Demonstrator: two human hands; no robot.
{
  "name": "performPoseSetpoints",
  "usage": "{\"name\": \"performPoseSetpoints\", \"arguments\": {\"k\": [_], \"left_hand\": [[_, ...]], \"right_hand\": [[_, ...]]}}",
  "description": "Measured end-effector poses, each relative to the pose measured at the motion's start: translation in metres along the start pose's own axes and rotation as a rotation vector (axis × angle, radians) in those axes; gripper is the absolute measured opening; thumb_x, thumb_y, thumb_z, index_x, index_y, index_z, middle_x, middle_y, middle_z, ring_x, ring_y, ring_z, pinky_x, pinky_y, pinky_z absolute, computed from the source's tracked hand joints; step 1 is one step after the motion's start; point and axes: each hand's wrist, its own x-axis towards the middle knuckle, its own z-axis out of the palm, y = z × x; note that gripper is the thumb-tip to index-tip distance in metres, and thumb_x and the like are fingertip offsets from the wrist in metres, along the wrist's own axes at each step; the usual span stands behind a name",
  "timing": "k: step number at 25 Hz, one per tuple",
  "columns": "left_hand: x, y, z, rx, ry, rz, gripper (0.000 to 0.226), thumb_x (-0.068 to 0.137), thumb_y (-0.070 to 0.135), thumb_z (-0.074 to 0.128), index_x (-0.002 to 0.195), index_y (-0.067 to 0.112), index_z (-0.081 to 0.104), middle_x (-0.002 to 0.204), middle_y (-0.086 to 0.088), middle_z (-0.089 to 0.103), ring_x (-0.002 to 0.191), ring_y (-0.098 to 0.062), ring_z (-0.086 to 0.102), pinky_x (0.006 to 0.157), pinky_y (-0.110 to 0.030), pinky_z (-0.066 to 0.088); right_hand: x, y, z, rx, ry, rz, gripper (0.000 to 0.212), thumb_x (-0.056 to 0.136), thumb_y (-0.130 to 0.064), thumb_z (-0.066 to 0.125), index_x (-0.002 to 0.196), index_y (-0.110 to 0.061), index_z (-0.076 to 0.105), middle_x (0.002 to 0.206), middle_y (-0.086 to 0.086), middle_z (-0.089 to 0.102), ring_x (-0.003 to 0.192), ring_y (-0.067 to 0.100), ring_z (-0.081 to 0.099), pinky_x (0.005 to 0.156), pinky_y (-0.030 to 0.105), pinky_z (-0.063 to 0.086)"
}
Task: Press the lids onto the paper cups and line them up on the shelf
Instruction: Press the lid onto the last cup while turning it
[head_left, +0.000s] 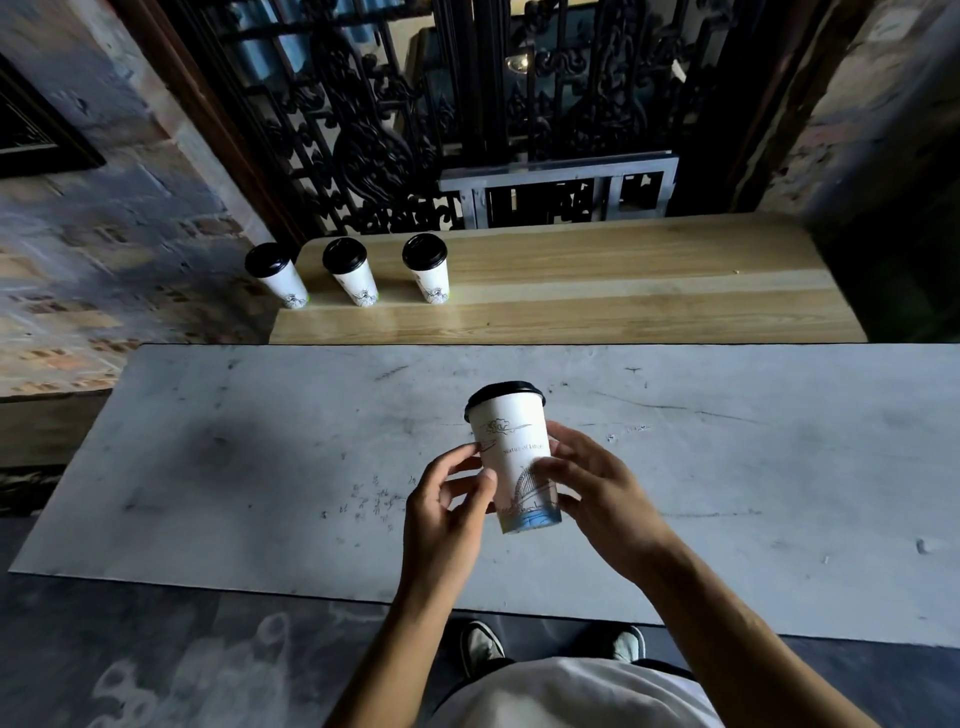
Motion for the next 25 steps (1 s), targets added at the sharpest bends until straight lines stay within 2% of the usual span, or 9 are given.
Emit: {"name": "performPoseSetpoints", "arguments": {"k": [3, 6, 8, 10, 13, 16, 19, 23, 25], "left_hand": [[-0.002, 0.001, 0.002, -0.018, -0.013, -0.018, 0.037, 0.08, 0.042, 0.08, 0.114, 0.031, 0.069, 0.115, 0.007, 0.077, 0.103, -0.008, 0.073, 0.079, -0.027, 0.062], [-0.002, 0.0, 0.002, 0.029, 0.005, -0.009, 0.051, 0.075, 0.05, 0.081, 0.118, 0.024, 0.071, 0.114, 0.0, 0.073, 0.098, -0.006, 0.072, 0.069, -0.02, 0.059], [0.0, -0.002, 0.002, 0.076, 0.027, -0.004, 0.047, 0.075, 0.052, 0.075, 0.115, 0.029, 0.074, 0.108, -0.006, 0.068, 0.088, -0.007, 0.069, 0.067, -0.022, 0.059], [0.0, -0.002, 0.002, 0.074, 0.021, 0.0, 0.029, 0.084, 0.039, 0.072, 0.113, 0.039, 0.072, 0.103, -0.005, 0.069, 0.087, -0.013, 0.069, 0.074, -0.031, 0.061], [0.002, -0.003, 0.002, 0.072, -0.009, -0.017, 0.028, 0.093, 0.031, 0.063, 0.116, 0.049, 0.065, 0.105, 0.002, 0.073, 0.098, -0.019, 0.071, 0.084, -0.045, 0.063], [0.001, -0.005, 0.002, 0.1, -0.033, 0.0, 0.037, 0.101, 0.015, 0.057, 0.123, 0.045, 0.06, 0.111, 0.001, 0.072, 0.099, -0.022, 0.073, 0.081, -0.047, 0.064], [-0.001, -0.003, 0.005, 0.08, -0.05, -0.006, 0.036, 0.1, 0.008, 0.057, 0.121, 0.037, 0.062, 0.112, -0.001, 0.073, 0.091, -0.014, 0.075, 0.075, -0.042, 0.066], [0.001, -0.006, 0.012, 0.079, 0.001, -0.036, 0.028, 0.091, 0.038, 0.062, 0.118, 0.037, 0.068, 0.109, 0.004, 0.075, 0.098, -0.01, 0.072, 0.08, -0.043, 0.065], [0.001, -0.006, 0.015, 0.104, 0.012, -0.023, 0.021, 0.091, 0.042, 0.067, 0.112, 0.044, 0.069, 0.112, 0.003, 0.073, 0.093, -0.002, 0.07, 0.078, -0.032, 0.061]], "right_hand": [[-0.002, 0.002, 0.001, 0.068, 0.022, 0.045, 0.042, 0.102, -0.001, 0.049, 0.135, -0.024, 0.064, 0.117, 0.013, 0.074, 0.104, 0.029, 0.07, 0.093, 0.05, 0.054], [-0.003, 0.004, -0.001, 0.021, 0.019, 0.011, 0.048, 0.1, 0.007, 0.051, 0.136, -0.023, 0.064, 0.124, 0.018, 0.069, 0.102, 0.027, 0.071, 0.09, 0.043, 0.057], [-0.002, 0.007, -0.003, -0.031, 0.03, -0.014, 0.053, 0.097, 0.01, 0.056, 0.137, -0.024, 0.063, 0.133, 0.019, 0.063, 0.101, 0.024, 0.072, 0.088, 0.037, 0.058], [0.0, 0.009, -0.004, -0.025, 0.073, -0.007, 0.057, 0.093, 0.008, 0.065, 0.139, -0.024, 0.059, 0.139, 0.013, 0.058, 0.103, 0.022, 0.075, 0.089, 0.035, 0.059], [0.003, 0.01, -0.007, -0.014, 0.102, -0.008, 0.065, 0.08, -0.008, 0.084, 0.139, -0.021, 0.06, 0.144, 0.011, 0.058, 0.115, 0.028, 0.074, 0.101, 0.046, 0.057], [0.002, 0.006, -0.009, -0.067, 0.019, -0.033, 0.059, 0.078, -0.015, 0.084, 0.134, -0.015, 0.066, 0.133, 0.016, 0.07, 0.117, 0.035, 0.072, 0.108, 0.056, 0.051], [-0.001, 0.003, -0.011, -0.027, -0.012, 0.012, 0.06, 0.084, -0.014, 0.079, 0.14, -0.023, 0.06, 0.122, 0.02, 0.074, 0.116, 0.041, 0.07, 0.1, 0.058, 0.054], [-0.002, 0.001, -0.014, 0.022, -0.049, 0.07, 0.054, 0.099, 0.004, 0.056, 0.141, -0.03, 0.058, 0.124, 0.02, 0.074, 0.107, 0.032, 0.071, 0.095, 0.049, 0.056], [-0.001, 0.002, -0.017, 0.012, -0.063, 0.051, 0.056, 0.097, 0.006, 0.06, 0.14, -0.029, 0.059, 0.126, 0.022, 0.073, 0.106, 0.033, 0.07, 0.099, 0.051, 0.053]]}}
